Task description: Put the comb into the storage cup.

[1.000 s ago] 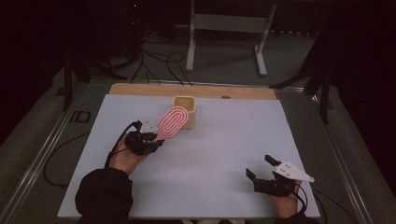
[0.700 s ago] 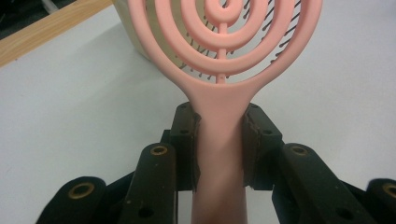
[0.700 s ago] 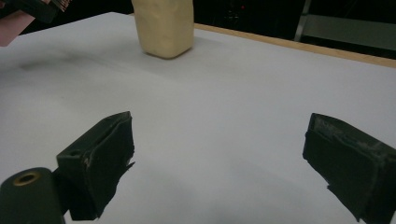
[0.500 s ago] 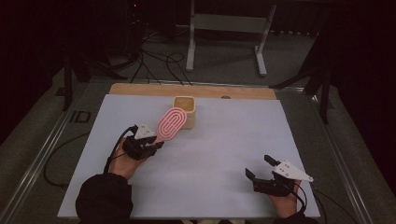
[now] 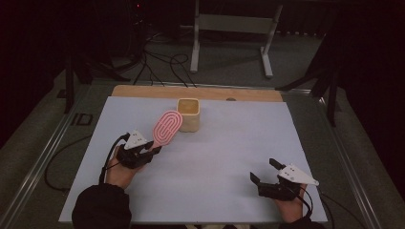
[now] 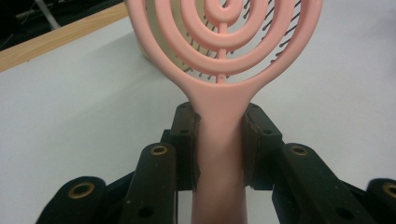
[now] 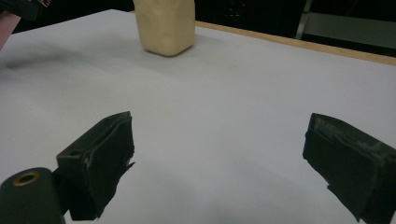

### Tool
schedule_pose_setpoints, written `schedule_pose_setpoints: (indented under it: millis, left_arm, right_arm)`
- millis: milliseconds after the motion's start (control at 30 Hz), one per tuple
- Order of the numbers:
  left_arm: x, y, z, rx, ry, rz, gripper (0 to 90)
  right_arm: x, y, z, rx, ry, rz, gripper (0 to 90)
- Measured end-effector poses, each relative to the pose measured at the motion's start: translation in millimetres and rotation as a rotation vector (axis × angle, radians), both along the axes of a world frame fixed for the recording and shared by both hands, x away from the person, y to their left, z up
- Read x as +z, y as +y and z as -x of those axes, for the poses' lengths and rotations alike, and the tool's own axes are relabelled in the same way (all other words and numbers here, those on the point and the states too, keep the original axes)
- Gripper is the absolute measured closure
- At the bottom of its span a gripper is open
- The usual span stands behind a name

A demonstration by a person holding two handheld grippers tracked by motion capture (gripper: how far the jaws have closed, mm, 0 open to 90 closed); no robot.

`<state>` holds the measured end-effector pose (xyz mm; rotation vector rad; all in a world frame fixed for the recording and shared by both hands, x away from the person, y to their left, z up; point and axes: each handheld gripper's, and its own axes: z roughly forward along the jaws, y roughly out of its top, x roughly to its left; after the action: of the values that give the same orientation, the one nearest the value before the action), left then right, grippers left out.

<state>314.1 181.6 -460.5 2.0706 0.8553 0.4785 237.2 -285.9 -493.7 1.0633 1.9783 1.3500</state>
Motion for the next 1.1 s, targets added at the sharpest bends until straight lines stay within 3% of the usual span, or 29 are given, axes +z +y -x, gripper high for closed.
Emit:
schedule_pose_setpoints:
  millis: [267, 600, 867, 967, 1100]
  left_arm:
    - [-1.5, -3.8, 0.5, -0.004, -0.03, 0.022, 69.7]
    - [-5.3, -12.0, 2.6, -0.002, -0.039, 0.032, 69.7]
    - [-5.6, -23.1, 3.5, 0.001, -0.056, 0.04, 69.7]
    - [-5.7, -29.4, 2.6, -0.009, -0.06, 0.027, 69.7]
    - [-5.7, -35.2, 3.0, -0.017, -0.064, 0.022, 69.7]
  right_arm:
    - [-0.4, 0.4, -0.5, 0.003, 0.0, 0.0, 8.4]
    - [-1.2, 1.7, -2.7, 0.008, 0.009, 0.006, 8.4]
    - [-0.7, 1.6, -5.7, 0.01, 0.028, -0.036, 8.3]
    - [2.3, -0.3, -11.1, 0.013, 0.061, -0.074, 7.9]
    - [7.7, 1.7, -15.6, 0.013, 0.074, -0.081, 7.7]
